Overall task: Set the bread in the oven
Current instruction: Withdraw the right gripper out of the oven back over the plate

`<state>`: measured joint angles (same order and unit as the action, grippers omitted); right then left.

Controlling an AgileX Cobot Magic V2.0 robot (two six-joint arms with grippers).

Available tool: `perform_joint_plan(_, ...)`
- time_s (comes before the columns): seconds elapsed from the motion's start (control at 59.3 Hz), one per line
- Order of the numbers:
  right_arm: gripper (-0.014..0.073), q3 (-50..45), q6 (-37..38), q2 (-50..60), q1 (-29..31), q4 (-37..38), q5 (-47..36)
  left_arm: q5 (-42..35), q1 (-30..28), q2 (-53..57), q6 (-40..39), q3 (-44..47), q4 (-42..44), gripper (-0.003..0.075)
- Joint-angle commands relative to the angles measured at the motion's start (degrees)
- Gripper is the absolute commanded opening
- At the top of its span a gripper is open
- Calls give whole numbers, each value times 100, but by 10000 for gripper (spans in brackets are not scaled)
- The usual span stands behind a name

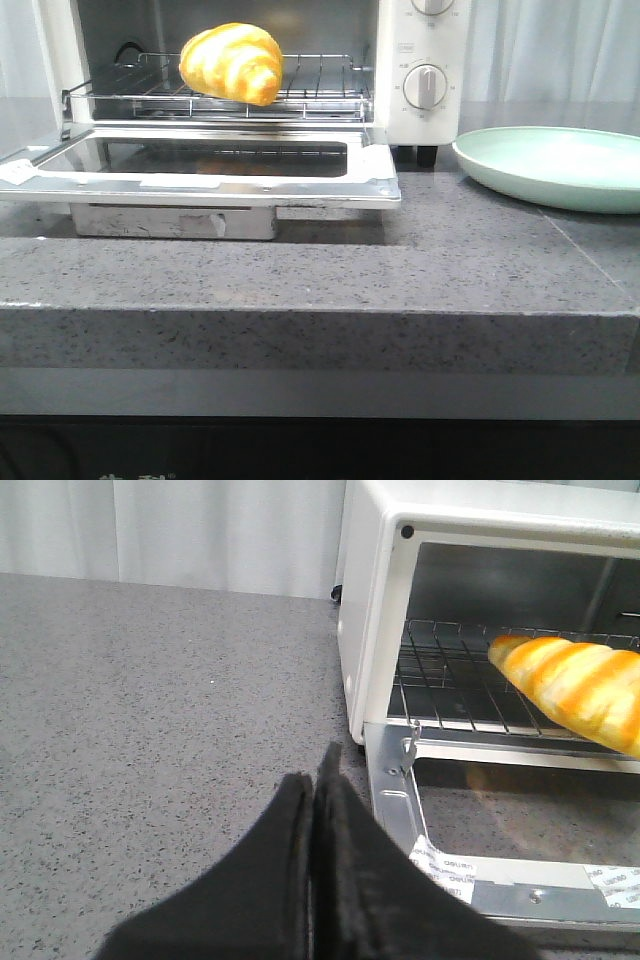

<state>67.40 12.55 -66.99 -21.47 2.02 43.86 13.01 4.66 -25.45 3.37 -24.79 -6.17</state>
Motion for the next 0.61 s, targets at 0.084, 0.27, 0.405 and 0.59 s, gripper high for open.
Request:
perform_joint_plan(0.084,-69,-1259,386,1223,57,200,-1305,-402,-12,-16,-51,-159,-56,-20)
perform_joint_plan(0.27,-69,-2881,391,2556,57,205,-2766,-402,-12,-16,-51,-159,-56,-20)
perform_joint_plan(0.405,-69,-3652,338,3447,57,210,-3254,-402,-12,-16,-51,-159,-56,-20)
perform_joint_plan(0.59,-69,-4049,333,4192,57,221,-3244,-402,-12,-16,-51,-159,-56,-20)
